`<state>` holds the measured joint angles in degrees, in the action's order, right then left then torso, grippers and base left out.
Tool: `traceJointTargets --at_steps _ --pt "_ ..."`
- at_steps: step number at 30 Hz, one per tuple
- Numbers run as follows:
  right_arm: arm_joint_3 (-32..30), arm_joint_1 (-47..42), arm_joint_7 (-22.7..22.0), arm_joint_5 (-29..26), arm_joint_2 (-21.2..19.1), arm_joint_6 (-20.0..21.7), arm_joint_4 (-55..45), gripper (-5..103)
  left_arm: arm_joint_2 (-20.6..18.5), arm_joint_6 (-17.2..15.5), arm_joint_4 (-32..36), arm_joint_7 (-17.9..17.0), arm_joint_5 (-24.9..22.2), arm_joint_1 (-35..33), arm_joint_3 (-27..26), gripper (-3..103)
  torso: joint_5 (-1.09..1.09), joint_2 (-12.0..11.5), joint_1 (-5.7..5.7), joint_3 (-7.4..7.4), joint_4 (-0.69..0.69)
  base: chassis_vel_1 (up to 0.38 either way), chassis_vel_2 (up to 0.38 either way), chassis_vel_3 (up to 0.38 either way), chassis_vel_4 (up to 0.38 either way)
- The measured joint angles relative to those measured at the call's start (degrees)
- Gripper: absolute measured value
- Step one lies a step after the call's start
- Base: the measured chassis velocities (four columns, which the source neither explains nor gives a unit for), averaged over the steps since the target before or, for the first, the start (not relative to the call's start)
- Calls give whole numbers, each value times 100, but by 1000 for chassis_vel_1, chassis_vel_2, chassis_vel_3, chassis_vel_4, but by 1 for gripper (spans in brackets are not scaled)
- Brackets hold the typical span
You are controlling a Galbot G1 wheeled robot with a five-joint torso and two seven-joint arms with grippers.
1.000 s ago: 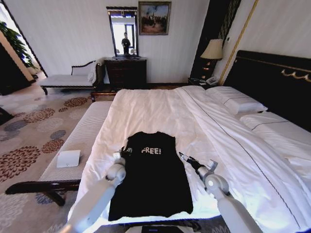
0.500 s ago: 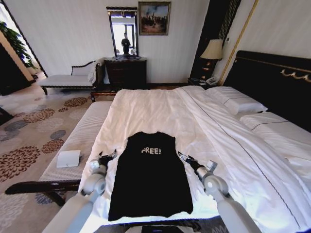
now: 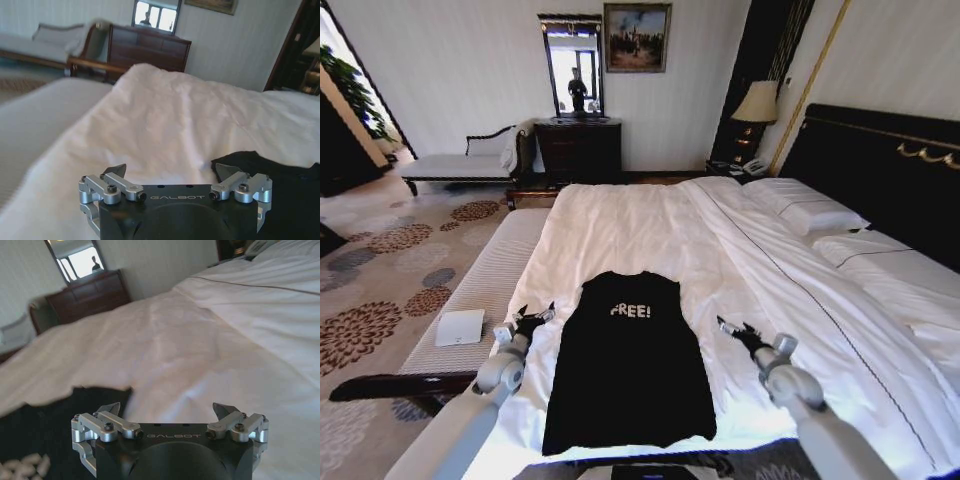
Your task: Fold the clothes on the bed.
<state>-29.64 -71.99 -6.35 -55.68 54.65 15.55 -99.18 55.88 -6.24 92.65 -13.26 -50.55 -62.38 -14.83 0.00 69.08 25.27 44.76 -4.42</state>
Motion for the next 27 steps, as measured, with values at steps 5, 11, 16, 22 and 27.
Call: traceJointTargets --at_steps 5,11,16,22,27 --pt "539 1038 337 -525 -15 176 772 100 158 -115 -328 -37 -610 439 368 100 -1 0 2 1 -1 0 0 0 0" --pt "1439 2347 491 -1169 359 484 1915 100 109 -90 -317 -74 -1094 400 332 100 0 0 2 1 0 0 0 0 0" --pt "2082 3423 570 -1342 887 689 2853 100 98 -46 -401 -74 -1281 387 187 100 -3 0 2 1 7 0 0 0 0" --pt "2304 4027 891 -989 1261 644 4118 100 159 -25 -411 -123 -1332 460 246 100 -3 0 3 1 0 0 0 0 0" --pt "2089 4168 1123 -625 1350 347 4700 100 225 -18 -367 -164 -1298 463 274 100 -1 0 1 -1 -2 0 0 0 0"
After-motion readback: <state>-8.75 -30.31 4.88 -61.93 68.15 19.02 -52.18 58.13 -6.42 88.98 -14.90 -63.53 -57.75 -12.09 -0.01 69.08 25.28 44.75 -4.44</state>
